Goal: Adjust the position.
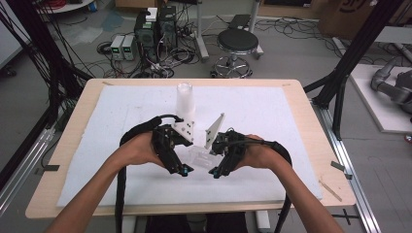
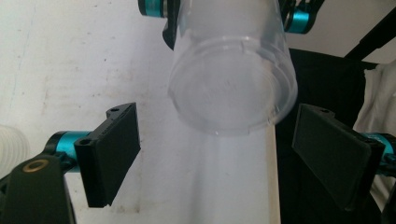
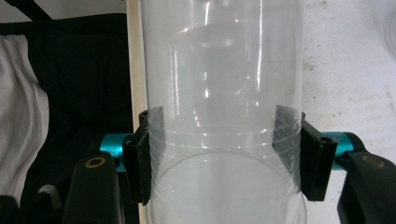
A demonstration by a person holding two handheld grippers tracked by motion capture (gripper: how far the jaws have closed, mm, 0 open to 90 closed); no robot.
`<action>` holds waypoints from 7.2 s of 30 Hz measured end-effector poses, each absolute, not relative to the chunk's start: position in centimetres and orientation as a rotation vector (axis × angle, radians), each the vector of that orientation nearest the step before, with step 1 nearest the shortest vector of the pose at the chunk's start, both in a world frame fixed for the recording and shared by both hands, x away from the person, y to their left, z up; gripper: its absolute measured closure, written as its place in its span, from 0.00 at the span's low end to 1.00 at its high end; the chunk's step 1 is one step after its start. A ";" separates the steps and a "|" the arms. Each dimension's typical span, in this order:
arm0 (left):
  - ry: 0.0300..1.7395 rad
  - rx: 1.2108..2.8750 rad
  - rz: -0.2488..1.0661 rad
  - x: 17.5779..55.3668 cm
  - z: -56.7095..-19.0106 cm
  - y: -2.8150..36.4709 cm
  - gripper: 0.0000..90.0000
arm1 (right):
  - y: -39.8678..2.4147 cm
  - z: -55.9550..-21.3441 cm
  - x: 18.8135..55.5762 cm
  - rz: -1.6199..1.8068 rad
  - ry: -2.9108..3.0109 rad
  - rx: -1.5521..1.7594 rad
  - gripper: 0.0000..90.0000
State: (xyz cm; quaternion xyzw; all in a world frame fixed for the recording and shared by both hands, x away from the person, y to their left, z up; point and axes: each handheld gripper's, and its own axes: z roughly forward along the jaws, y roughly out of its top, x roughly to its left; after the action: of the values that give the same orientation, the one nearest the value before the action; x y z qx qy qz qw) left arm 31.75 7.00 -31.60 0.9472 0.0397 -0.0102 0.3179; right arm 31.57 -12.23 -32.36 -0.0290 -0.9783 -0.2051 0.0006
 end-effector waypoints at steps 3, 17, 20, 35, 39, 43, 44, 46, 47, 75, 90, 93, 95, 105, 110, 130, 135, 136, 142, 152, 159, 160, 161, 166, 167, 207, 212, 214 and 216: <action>0.096 2.483 -0.037 31.8 -31.6 6.9 0.20 | -12.1 -32.3 31.5 -0.646 -3.075 -0.080 0.39; 0.081 2.463 -0.078 31.9 -31.9 6.5 0.29 | -11.9 -32.3 31.4 -0.638 -3.071 -0.063 0.39; 0.076 2.463 -0.083 32.0 -32.0 6.5 0.34 | -11.8 -32.4 31.4 -0.637 -3.075 -0.061 0.39; 0.045 2.456 -0.092 31.9 -32.0 6.6 0.46 | -11.5 -32.6 31.5 -0.640 -3.071 -0.057 0.39; 0.052 2.452 -0.093 31.9 -32.0 6.7 0.46 | -11.4 -32.8 31.5 -0.659 -3.059 -0.062 0.29; 0.050 2.451 -0.093 31.9 -32.1 6.9 0.46 | -11.5 -32.7 31.6 -0.711 -3.039 -0.087 0.17; 0.051 2.447 -0.093 31.9 -32.1 6.9 0.46 | -11.5 -32.6 31.6 -0.712 -3.039 -0.066 0.16; 0.053 2.442 -0.092 31.9 -32.0 7.0 0.46 | -11.6 -32.5 31.6 -0.728 -3.040 -0.070 0.16; 0.054 2.444 -0.094 31.9 -32.0 7.0 0.46 | -11.6 -32.5 31.6 -0.729 -3.041 -0.068 0.16; 0.116 2.003 -0.004 31.5 -34.5 12.9 0.46 | -17.7 -29.6 31.5 -1.452 -2.849 -0.193 0.15; 0.128 1.756 -0.001 31.0 -36.3 13.9 0.46 | -19.8 -31.2 31.2 -1.736 -2.667 -0.273 0.15; 0.125 1.750 0.001 31.0 -36.4 13.8 0.46 | -19.9 -31.8 31.1 -1.783 -2.625 -0.278 0.15; 0.121 1.743 -0.001 31.0 -36.4 13.7 0.46 | -19.9 -32.2 31.0 -1.817 -2.587 -0.289 0.15; 0.096 1.708 -0.008 30.8 -36.3 12.8 0.46 | -19.5 -34.6 31.2 -1.951 -2.408 -0.285 0.16; 0.083 1.701 -0.016 30.8 -36.3 12.1 0.46 | -18.7 -35.0 31.1 -1.956 -2.371 -0.270 0.16; 0.060 1.710 -0.035 30.7 -36.3 11.4 0.46 | -17.4 -35.3 31.4 -2.013 -2.248 -0.217 0.21; 0.057 1.715 -0.038 30.7 -36.4 11.4 0.46 | -17.4 -35.2 31.4 -2.016 -2.238 -0.196 0.26; 0.056 1.715 -0.038 30.7 -36.4 11.4 0.46 | -17.4 -35.1 31.4 -2.020 -2.235 -0.189 0.26; 0.056 1.719 -0.041 30.7 -36.4 11.3 0.46 | -17.4 -35.1 31.3 -2.022 -2.236 -0.171 0.31; 0.048 1.720 -0.045 30.7 -36.4 11.4 0.46 | -17.4 -35.1 31.3 -2.026 -2.238 -0.161 0.33; 0.076 1.722 -0.044 30.7 -36.4 11.3 0.43 | -17.4 -35.1 31.3 -2.028 -2.235 -0.159 0.34; 0.105 1.730 -0.045 30.8 -36.4 11.3 0.34 | -17.4 -35.1 31.3 -2.028 -2.232 -0.158 0.34; 0.130 1.733 -0.049 30.8 -36.4 11.3 0.23 | -17.4 -35.1 31.3 -2.032 -2.230 -0.155 0.34; 0.183 1.797 -0.025 30.9 -36.4 11.4 0.02 | -17.7 -35.0 31.3 -2.026 -2.245 -0.173 0.34; 0.184 1.813 -0.021 30.8 -36.4 11.5 0.02 | -17.7 -35.0 31.3 -2.028 -2.246 -0.174 0.34; 0.956 1.768 0.456 29.7 -45.2 22.2 0.02 | -17.7 -31.7 36.0 -1.154 -3.044 -0.719 0.35; 0.960 1.777 0.459 29.7 -45.8 22.3 0.02 | -17.4 -31.9 36.5 -1.097 -3.054 -0.734 0.35; 0.964 1.770 0.450 29.7 -46.0 22.3 0.02 | -17.4 -31.9 36.7 -1.075 -3.063 -0.727 0.35; 0.966 1.778 0.450 29.7 -46.3 22.3 0.02 | -17.3 -31.9 36.8 -1.052 -3.066 -0.747 0.35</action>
State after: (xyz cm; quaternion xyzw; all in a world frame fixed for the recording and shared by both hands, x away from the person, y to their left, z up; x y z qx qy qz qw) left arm 29.74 22.32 -46.26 0.7383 0.4011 0.1868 0.5091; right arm 36.75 -17.35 -31.93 -0.2237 -0.9178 -0.3149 -0.0923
